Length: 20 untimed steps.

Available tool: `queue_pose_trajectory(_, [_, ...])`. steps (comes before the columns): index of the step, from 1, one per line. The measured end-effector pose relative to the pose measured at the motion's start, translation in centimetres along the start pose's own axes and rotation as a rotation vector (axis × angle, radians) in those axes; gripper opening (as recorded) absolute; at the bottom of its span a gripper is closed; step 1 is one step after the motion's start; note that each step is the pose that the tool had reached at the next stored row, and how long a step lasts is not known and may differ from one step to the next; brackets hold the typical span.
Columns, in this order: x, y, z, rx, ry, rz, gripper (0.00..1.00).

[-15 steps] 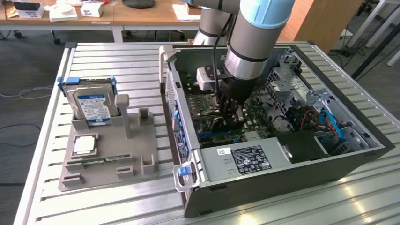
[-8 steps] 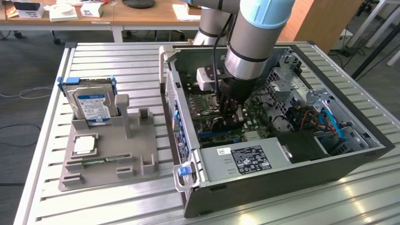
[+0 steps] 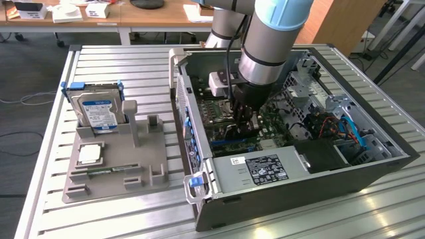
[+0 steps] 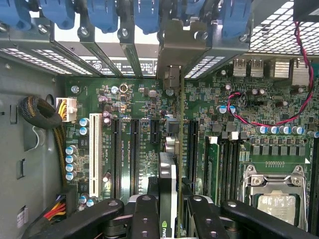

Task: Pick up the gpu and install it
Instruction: 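Insert the gpu into the slot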

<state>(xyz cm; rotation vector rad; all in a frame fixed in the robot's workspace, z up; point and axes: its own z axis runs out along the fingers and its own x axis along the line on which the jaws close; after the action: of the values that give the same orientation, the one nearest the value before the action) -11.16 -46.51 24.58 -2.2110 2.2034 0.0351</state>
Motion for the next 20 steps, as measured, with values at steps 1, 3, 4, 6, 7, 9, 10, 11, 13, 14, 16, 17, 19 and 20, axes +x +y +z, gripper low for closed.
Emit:
queue_pose_trajectory(1, [0.0,0.0,0.0,0.0001,0.0,0.0,0.27])
queue_pose_trajectory(3, [0.0,0.0,0.0,0.0,0.0,0.0,0.27])
queue_pose_trajectory(4, [0.0,0.0,0.0,0.0,0.0001,0.0,0.27])
queue_pose_trajectory(6, [0.0,0.0,0.01,0.0,0.0001,0.0,0.27])
queue_pose_trajectory(7, [0.0,0.0,0.02,0.0,0.0001,0.0,0.27])
queue_pose_trajectory(9, [0.0,0.0,0.02,0.0,0.0,0.0,0.27])
queue_pose_trajectory(10, [0.0,0.0,0.02,0.0001,-0.0001,0.0,0.27])
queue_pose_trajectory(11, [0.0,0.0,0.01,0.0002,-0.0003,0.0,0.27])
queue_pose_trajectory(13, [-0.01,0.0,-0.02,0.0003,-0.0006,0.0,0.27])
queue_pose_trajectory(14, [0.0,0.0,-0.04,0.0002,-0.0004,0.0,0.27])
queue_pose_trajectory(16, [-0.01,-0.01,-0.08,0.0006,-0.0004,0.0,0.27])
queue_pose_trajectory(17, [-0.01,-0.01,-0.08,0.0004,-0.0004,0.0,0.27])
queue_pose_trajectory(19, [0.0,0.0,-0.09,0.0002,-0.0003,0.0,0.27])
queue_pose_trajectory(20, [0.0,0.0,-0.11,0.0001,-0.0001,0.0,0.27])
